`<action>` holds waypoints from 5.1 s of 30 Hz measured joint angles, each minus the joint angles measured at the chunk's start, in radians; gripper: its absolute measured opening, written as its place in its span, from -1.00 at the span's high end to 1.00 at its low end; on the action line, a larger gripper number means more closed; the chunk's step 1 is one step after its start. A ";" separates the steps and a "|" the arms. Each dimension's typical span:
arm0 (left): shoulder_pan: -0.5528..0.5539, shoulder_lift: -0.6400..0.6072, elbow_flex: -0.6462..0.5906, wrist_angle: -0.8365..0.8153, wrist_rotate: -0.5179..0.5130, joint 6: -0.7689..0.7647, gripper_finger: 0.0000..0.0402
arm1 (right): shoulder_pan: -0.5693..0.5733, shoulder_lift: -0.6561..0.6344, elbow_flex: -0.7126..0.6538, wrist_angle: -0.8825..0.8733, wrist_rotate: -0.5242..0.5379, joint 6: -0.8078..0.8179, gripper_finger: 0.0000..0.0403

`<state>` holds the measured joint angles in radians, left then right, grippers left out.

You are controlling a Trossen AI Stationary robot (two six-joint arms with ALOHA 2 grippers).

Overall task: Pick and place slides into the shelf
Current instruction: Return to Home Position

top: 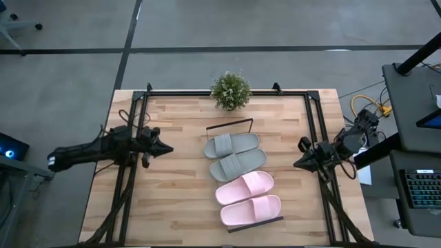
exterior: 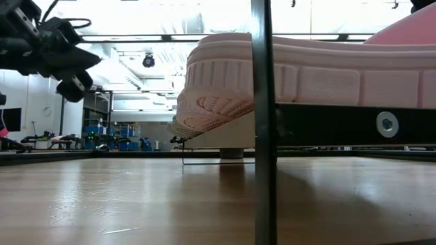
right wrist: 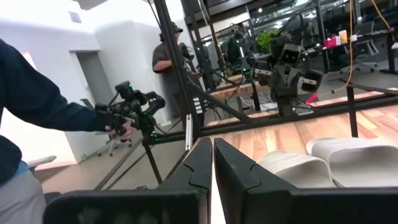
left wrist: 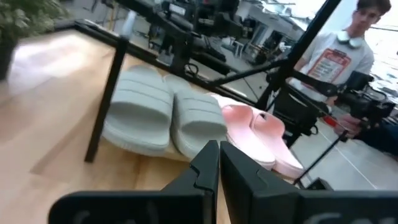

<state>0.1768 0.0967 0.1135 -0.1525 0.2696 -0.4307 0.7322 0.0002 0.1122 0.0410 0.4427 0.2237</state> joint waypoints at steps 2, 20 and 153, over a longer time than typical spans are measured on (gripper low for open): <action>0.000 -0.038 -0.001 -0.015 -0.022 0.001 1.00 | 0.000 0.000 -0.005 0.003 0.000 -0.004 0.96; 0.000 -0.071 -0.001 -0.013 -0.096 0.020 1.00 | 0.000 0.000 -0.104 0.187 0.005 -0.113 0.96; 0.000 -0.027 -0.005 -0.014 -0.013 -0.138 1.00 | 0.000 0.003 -0.102 0.112 0.056 -0.067 0.96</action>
<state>0.1767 0.0696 0.1085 -0.1661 0.2568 -0.5690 0.7326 0.0032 0.0097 0.1532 0.4988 0.1570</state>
